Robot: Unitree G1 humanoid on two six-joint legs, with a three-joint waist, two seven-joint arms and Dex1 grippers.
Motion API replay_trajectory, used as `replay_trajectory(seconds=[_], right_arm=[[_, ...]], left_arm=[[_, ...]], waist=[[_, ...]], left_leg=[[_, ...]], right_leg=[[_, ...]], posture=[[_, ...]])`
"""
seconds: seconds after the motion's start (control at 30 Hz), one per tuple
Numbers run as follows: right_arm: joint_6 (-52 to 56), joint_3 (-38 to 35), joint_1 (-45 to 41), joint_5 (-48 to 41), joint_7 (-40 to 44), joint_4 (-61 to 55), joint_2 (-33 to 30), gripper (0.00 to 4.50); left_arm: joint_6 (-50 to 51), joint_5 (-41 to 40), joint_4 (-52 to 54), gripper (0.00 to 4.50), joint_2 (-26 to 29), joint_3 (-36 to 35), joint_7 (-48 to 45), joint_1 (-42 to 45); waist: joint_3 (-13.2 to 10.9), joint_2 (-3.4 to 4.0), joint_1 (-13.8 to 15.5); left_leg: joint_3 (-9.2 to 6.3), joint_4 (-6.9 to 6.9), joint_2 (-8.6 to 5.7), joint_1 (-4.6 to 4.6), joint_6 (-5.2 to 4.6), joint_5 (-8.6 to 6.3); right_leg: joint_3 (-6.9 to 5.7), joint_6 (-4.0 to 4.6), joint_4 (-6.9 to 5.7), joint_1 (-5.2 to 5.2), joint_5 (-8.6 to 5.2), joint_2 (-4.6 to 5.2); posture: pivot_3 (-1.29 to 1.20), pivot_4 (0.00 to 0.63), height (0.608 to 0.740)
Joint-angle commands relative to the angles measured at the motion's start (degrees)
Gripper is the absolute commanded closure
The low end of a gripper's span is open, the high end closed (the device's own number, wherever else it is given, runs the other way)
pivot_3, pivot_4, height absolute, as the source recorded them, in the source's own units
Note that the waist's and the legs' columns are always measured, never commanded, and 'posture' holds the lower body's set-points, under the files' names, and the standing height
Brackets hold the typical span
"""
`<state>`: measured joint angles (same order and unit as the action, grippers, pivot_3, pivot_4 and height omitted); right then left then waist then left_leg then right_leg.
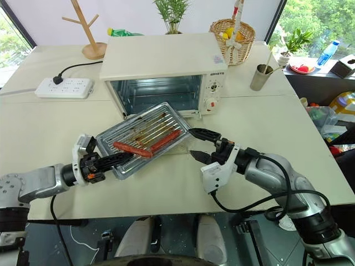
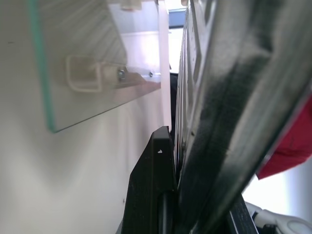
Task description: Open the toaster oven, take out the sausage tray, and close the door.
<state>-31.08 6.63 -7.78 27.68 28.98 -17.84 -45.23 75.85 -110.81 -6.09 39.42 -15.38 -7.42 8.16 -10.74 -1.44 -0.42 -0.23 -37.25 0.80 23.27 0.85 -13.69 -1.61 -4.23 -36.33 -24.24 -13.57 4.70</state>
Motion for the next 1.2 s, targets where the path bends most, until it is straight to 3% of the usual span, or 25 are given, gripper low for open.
replay_trajectory(seconds=[0.03,0.27,0.53,0.63,0.67,0.7,0.83,1.2], right_arm=[[1.8,-3.9,1.4,-3.2,-0.2,0.5,-0.6,0.47],[10.5,-6.0,0.9,-8.8,-0.4,9.8,2.6,0.47],[10.5,-3.1,-4.2,-9.1,-1.6,23.4,6.0,0.47],[9.3,-1.4,-6.3,-8.9,-1.2,28.0,6.8,1.35],[8.6,-0.6,-7.1,-8.6,-1.1,29.3,7.0,2.01],[8.1,0.0,-7.7,-8.5,-1.1,30.3,7.1,2.26],[6.9,1.8,-10.0,-8.0,-1.1,33.3,7.5,4.08],[2.1,7.2,-11.5,-6.1,-0.2,33.2,8.8,4.08]], left_arm=[[-1.7,-2.2,4.4,4.5,0.0,-6.1,-1.1,-2.5],[-4.6,-2.2,13.4,4.5,0.1,-19.0,-4.7,-15.7],[-10.5,-2.2,24.8,4.5,-3.3,-29.1,-11.3,-35.4],[-13.9,-2.2,28.7,4.5,-5.9,-29.4,-12.5,-41.9],[-15.4,-2.2,29.9,4.5,-7.2,-29.1,-12.1,-43.7],[-16.6,-2.2,30.8,4.5,-8.1,-28.8,-11.9,-45.1],[-20.1,-2.2,32.6,4.5,-11.3,-28.6,-11.6,-49.0],[-22.3,-2.2,29.1,4.5,-14.0,-32.5,-10.8,-50.4]], waist=[[0.0,0.0,-0.1],[0.0,0.0,-0.2],[0.0,0.02,-0.1],[0.1,0.01,-0.1],[0.1,0.01,-0.1],[0.1,0.01,-0.1],[0.1,-0.01,-0.2],[0.1,-0.12,-0.2]], left_leg=[[0.0,0.0,0.01,0.0,0.0,0.0],[0.03,0.03,0.1,-0.03,0.0,0.0],[0.07,0.03,0.11,-0.01,0.01,-0.01],[0.11,0.03,0.11,0.0,0.01,-0.01],[0.11,0.03,0.1,0.01,0.01,-0.01],[0.11,0.03,0.1,0.01,0.01,-0.01],[0.11,0.02,0.09,0.03,0.01,-0.02],[0.1,0.02,0.04,0.04,0.0,-0.02]], right_leg=[[0.0,0.01,0.0,0.0,0.0,0.0],[0.01,0.05,0.03,-0.01,-0.02,0.01],[0.01,0.08,0.14,0.0,-0.02,0.09],[0.01,0.1,0.19,0.0,-0.01,0.12],[0.0,0.1,0.2,0.0,-0.02,0.14],[0.0,0.1,0.22,0.0,-0.02,0.14],[0.0,0.1,0.24,-0.01,-0.02,0.15],[0.0,0.1,0.24,0.0,-0.02,0.02]], posture=[[0.0,0.15,0.74],[0.0,0.15,0.74],[0.0,0.15,0.74],[0.0,0.15,0.74],[0.0,0.15,0.74],[0.0,0.15,0.74],[0.0,0.15,0.74],[0.0,0.15,0.74]])
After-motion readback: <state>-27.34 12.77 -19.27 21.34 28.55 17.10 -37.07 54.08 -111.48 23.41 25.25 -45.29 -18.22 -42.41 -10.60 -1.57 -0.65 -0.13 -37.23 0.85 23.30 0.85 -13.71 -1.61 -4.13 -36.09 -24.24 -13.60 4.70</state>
